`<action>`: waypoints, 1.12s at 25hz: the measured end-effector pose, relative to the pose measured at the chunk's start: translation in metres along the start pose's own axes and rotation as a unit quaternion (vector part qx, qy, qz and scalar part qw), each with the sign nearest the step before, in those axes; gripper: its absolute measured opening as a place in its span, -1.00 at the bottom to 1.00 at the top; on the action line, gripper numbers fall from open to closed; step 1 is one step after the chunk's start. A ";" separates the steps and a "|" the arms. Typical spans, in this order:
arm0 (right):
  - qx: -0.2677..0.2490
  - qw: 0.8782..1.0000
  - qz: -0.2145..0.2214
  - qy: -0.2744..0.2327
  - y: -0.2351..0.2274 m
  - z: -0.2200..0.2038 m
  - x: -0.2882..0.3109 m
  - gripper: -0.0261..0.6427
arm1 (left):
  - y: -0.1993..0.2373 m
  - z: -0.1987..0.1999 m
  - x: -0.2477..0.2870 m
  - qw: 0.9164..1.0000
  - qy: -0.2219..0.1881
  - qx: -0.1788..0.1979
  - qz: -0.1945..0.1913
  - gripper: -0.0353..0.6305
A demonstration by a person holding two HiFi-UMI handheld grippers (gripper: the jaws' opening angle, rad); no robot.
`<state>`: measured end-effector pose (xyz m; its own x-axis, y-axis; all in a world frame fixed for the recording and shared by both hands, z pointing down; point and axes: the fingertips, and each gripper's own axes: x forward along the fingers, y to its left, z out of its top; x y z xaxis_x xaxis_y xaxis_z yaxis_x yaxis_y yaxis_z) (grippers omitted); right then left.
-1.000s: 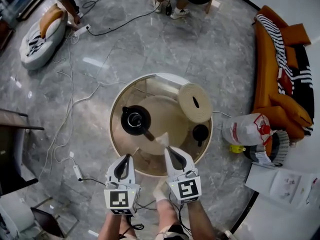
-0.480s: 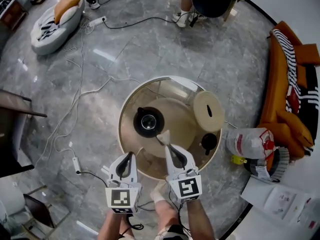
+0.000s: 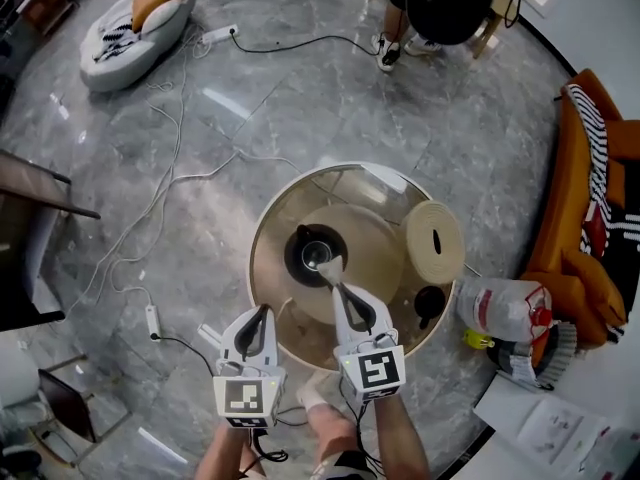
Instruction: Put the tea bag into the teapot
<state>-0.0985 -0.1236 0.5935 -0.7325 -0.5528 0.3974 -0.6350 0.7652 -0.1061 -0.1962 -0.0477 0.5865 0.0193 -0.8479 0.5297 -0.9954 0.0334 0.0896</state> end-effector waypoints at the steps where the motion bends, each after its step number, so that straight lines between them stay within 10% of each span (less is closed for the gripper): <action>1: -0.003 1.000 0.002 0.001 0.000 0.000 0.005 -0.92 | 0.003 0.000 0.001 1.000 0.001 -0.003 0.004 -0.84; 24: -0.035 0.998 0.009 0.044 0.008 -0.015 0.060 -0.91 | 0.053 -0.010 -0.008 0.997 0.006 -0.056 0.046 -0.83; 28: -0.038 0.999 0.004 0.037 0.011 -0.014 0.059 -0.56 | 0.048 -0.020 -0.010 0.999 0.004 -0.038 0.034 -0.83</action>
<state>-0.1448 -0.1432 0.6287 -0.7156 -0.5226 0.4635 -0.6066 0.7939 -0.0414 -0.2422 -0.0277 0.6023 -0.0479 -0.8376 0.5442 -0.9843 0.1323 0.1170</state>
